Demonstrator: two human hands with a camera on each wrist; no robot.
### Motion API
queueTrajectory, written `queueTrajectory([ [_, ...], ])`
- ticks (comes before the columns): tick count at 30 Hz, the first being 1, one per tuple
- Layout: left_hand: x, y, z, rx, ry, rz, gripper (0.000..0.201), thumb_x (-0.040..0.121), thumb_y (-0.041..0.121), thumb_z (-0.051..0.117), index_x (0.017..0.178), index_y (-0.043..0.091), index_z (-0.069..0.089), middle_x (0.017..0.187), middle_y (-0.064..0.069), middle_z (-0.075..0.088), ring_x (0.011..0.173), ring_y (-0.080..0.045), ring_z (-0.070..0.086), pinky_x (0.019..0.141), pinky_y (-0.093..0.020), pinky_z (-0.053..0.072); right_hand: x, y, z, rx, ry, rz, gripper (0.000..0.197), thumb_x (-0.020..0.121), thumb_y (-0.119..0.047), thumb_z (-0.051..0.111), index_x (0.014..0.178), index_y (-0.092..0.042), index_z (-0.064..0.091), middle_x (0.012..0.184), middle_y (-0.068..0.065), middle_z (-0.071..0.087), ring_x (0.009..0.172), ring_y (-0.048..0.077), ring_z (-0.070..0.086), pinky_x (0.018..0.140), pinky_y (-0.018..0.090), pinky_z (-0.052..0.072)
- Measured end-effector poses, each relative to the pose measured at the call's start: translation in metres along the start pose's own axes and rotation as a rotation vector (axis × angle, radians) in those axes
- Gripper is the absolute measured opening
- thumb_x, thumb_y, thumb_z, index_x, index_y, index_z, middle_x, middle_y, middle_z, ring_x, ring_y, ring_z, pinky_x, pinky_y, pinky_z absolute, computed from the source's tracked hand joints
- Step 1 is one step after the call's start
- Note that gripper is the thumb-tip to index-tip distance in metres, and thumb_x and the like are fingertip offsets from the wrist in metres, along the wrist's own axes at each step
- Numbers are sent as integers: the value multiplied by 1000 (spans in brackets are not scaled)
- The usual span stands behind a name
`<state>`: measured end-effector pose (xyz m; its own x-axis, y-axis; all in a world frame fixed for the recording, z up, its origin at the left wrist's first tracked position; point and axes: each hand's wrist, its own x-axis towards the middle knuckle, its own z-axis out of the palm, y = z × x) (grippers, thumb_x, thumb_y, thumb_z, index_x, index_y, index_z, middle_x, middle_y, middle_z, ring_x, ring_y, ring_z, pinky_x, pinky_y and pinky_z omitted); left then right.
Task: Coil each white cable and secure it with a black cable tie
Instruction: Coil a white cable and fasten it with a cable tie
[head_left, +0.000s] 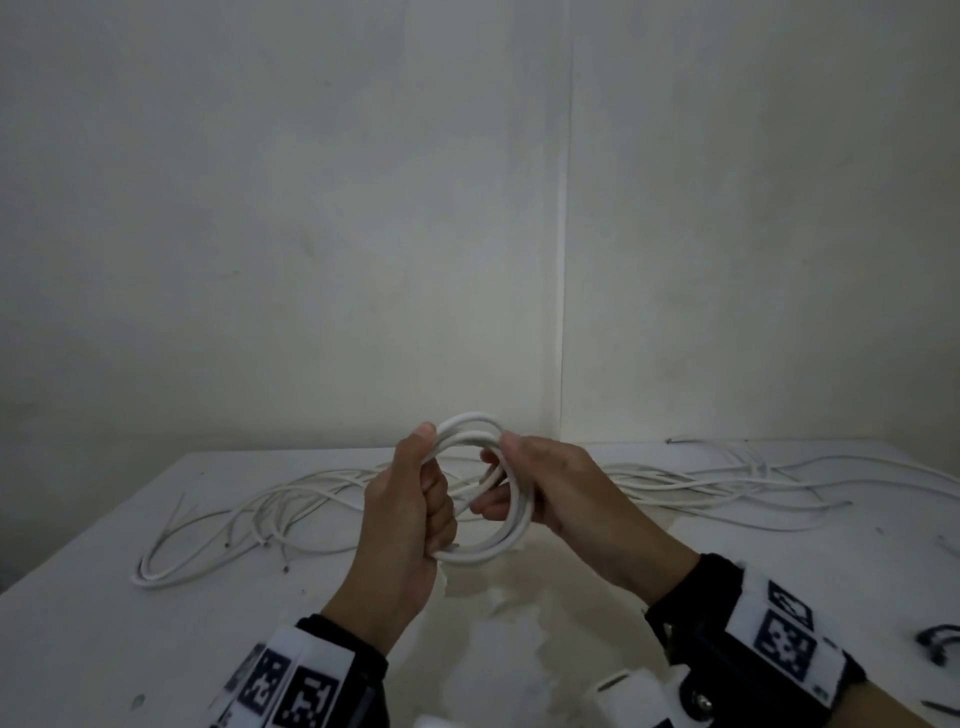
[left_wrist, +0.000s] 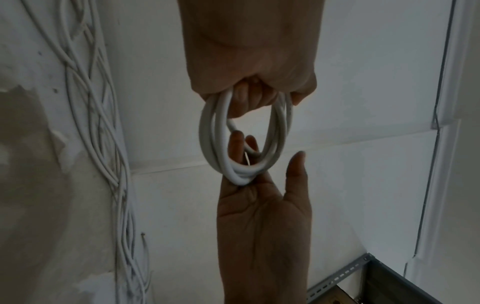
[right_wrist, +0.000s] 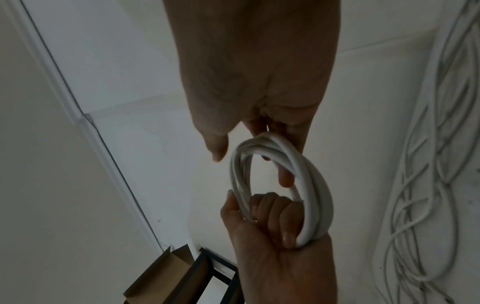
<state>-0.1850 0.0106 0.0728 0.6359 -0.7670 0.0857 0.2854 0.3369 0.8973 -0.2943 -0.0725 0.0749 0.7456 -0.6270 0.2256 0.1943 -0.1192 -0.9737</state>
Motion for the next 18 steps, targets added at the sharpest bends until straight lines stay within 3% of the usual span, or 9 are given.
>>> queueTrajectory([
  [3,0,0,1,11,-2,6,44,91,31,46,54,19,25,38,8,18,29,-5,14,32,-15,12,0,2,0,-126,28,-88,3,86,-13,60,86,-12,63,70,6,68,66,15,67,67,23,56],
  [6,-1,-2,2,25,4,9,43,91,31,46,55,19,25,40,8,17,31,-6,14,33,-16,13,1,2,-1,-159,39,-100,8,89,-8,56,84,-11,62,65,4,64,56,10,61,58,19,50],
  [13,0,-6,6,33,51,19,43,91,29,48,55,18,27,39,8,19,31,-6,16,34,-16,16,-2,5,-4,-53,-76,6,8,90,-16,53,94,-13,60,63,-6,55,65,12,54,67,23,45],
  [16,0,-4,7,0,63,51,43,90,27,48,54,19,26,37,9,18,30,-5,15,33,-15,15,-4,2,-7,-311,-133,-31,22,83,-9,66,101,-20,58,69,0,52,67,15,50,62,22,44],
  [18,0,-3,9,-12,59,76,43,90,25,48,54,19,25,37,10,18,30,-5,14,33,-15,14,-5,-1,-7,-469,-109,-112,28,83,-7,64,107,-18,58,79,6,58,70,17,52,57,20,45],
])
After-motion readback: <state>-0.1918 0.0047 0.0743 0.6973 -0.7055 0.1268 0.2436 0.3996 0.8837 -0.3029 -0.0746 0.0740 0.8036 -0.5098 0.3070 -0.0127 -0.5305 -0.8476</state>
